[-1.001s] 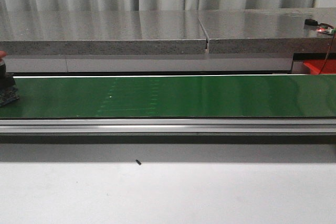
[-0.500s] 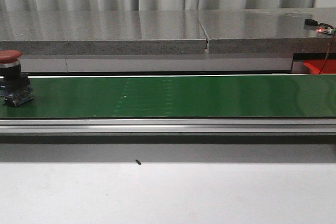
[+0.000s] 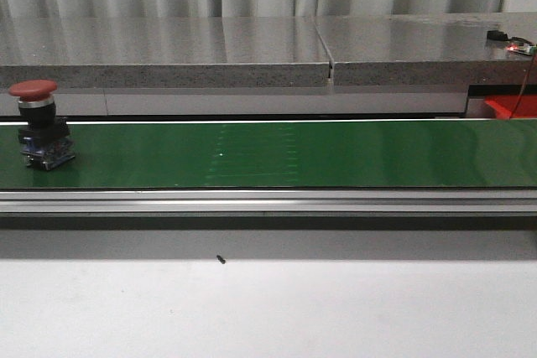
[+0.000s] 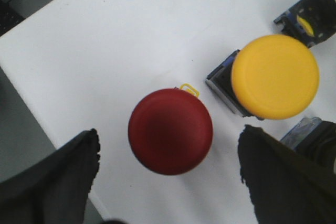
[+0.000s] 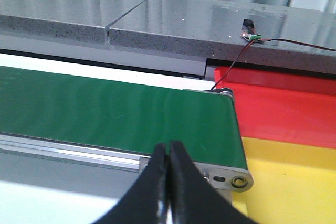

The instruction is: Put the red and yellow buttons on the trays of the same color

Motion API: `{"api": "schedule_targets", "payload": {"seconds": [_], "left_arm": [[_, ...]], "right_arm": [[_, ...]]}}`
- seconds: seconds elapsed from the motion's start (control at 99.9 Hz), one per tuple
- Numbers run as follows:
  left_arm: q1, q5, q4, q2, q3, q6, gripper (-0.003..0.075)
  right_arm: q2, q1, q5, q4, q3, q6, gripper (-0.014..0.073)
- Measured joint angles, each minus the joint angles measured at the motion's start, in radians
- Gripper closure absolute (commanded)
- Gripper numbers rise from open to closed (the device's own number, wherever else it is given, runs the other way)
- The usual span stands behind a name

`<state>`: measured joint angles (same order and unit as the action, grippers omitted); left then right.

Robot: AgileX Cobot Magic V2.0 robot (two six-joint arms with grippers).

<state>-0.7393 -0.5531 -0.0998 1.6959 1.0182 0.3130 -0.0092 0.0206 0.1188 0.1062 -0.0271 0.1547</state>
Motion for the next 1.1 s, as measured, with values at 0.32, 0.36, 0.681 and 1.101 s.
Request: {"api": "schedule_targets", "payload": {"seconds": [0.32, 0.36, 0.681, 1.101], "left_arm": [[0.000, 0.023, 0.000, 0.019, 0.002, 0.000, 0.0186], [0.000, 0.024, 0.000, 0.019, 0.002, 0.000, 0.0188], [0.000, 0.049, 0.000, 0.019, 0.002, 0.000, 0.0425], [0.000, 0.047, 0.002, 0.000, 0.002, 0.000, 0.0660]], "right_arm": [[0.000, 0.000, 0.000, 0.000, 0.000, 0.000, 0.0662], [0.000, 0.000, 0.000, 0.000, 0.000, 0.000, 0.0662], [0.000, 0.000, 0.000, 0.000, 0.000, 0.000, 0.0662], [0.000, 0.000, 0.000, 0.000, 0.000, 0.000, 0.0662]]}}
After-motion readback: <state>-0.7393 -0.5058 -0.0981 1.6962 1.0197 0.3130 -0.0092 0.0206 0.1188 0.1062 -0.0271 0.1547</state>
